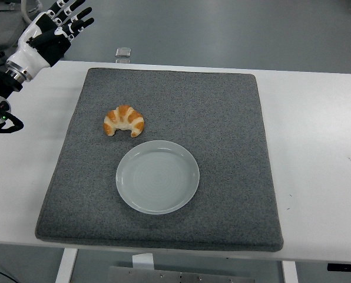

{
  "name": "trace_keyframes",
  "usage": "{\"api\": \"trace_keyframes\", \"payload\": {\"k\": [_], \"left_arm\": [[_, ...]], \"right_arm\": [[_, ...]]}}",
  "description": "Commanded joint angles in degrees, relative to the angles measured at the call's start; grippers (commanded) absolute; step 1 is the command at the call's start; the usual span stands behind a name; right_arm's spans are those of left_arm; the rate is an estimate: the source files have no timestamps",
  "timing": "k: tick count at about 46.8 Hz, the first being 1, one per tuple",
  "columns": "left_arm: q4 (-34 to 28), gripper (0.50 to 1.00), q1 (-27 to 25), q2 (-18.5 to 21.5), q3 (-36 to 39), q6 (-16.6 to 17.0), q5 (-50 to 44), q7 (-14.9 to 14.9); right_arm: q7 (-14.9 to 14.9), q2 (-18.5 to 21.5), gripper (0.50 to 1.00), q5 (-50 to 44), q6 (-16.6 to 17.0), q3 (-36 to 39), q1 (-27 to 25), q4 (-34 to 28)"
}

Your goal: Place the bread on the plate

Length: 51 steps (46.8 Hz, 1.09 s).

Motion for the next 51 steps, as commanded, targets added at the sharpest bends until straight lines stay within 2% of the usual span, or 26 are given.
{"api": "trace_keyframes", "payload": {"k": [1, 7, 13, 21, 27, 34, 39, 46, 51], "left_arm": [[0.0, 0.990, -2.1, 1.6, 1.0, 0.0, 0.1, 1.5], [0.2, 0.990, -7.3, 2.8, 5.9, 1.1, 0.1, 4.8], [0.1, 0.990, -13.2, 4.2, 12.1, 2.7, 0.3, 6.4], [-0.3, 0.990, -22.2, 4.9, 22.1, 2.9, 2.4, 6.7], [-1.0, 0.990, -29.5, 5.2, 30.0, 2.8, 8.5, 6.7], [-2.5, 0.990, -35.8, 7.2, 31.8, 2.7, 19.4, 6.7], [-7.2, 0.990, -38.1, 9.9, 31.8, 2.7, 27.9, 6.7], [-15.6, 0.988, -37.5, 13.6, 31.9, 3.1, 37.4, 6.7], [-20.5, 0.988, -34.8, 15.5, 32.1, 6.5, 43.1, 6.7]], "right_arm": [[0.0, 0.0, 0.930, 0.0, 0.0, -0.1, 0.0, 0.0], [0.0, 0.0, 0.930, 0.0, 0.0, -0.1, 0.0, 0.0], [0.0, 0.0, 0.930, 0.0, 0.0, 0.0, 0.0, 0.0], [0.0, 0.0, 0.930, 0.0, 0.0, -0.1, 0.0, 0.0], [0.0, 0.0, 0.930, 0.0, 0.0, 0.0, 0.0, 0.0], [0.0, 0.0, 0.930, 0.0, 0.0, 0.0, 0.0, 0.0], [0.0, 0.0, 0.930, 0.0, 0.0, 0.0, 0.0, 0.0], [0.0, 0.0, 0.930, 0.0, 0.0, -0.1, 0.0, 0.0], [0.0, 0.0, 0.930, 0.0, 0.0, 0.0, 0.0, 0.0]]}}
